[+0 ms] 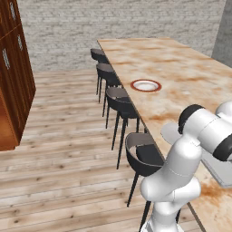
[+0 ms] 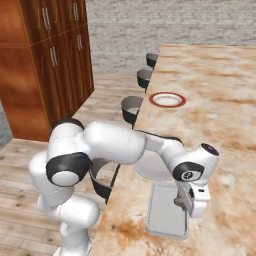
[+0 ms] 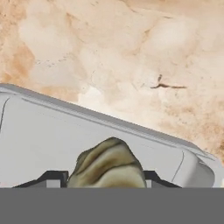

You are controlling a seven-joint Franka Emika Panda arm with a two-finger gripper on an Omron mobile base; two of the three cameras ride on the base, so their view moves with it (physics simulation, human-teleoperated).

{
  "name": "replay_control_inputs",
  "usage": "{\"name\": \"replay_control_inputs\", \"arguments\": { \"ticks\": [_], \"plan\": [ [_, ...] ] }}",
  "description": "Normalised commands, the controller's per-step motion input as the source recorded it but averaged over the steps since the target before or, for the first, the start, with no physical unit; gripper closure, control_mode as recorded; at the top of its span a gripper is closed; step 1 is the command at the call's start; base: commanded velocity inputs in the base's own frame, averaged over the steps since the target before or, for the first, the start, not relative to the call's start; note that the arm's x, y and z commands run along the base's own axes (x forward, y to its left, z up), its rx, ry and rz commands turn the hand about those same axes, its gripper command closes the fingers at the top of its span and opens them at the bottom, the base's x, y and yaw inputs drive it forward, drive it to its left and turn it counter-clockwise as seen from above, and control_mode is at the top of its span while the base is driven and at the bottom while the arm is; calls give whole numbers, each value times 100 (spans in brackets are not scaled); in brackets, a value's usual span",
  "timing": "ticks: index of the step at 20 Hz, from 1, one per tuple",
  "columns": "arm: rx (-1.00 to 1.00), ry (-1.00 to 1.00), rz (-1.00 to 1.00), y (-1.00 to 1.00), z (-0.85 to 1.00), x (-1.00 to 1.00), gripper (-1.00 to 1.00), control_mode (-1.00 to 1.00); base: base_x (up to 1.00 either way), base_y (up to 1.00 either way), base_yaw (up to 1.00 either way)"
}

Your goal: Place two dumplings into each of the tupperware containers and then place the containers in the fridge.

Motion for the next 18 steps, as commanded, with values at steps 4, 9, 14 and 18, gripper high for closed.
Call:
{"name": "replay_control_inputs", "arguments": {
  "ticks": [4, 9, 14, 18],
  "plan": [
    [-2, 0, -7, 40, 0, -71, 100, -100, 0, 0, 0],
    [-15, 6, -11, 91, -2, 20, 100, -100, 0, 0, 0],
    [-9, 18, -17, -21, -79, 0, -100, -100, 0, 0, 0],
    [0, -3, -7, -10, 4, -38, -100, -100, 0, 0, 0]
  ]
}}
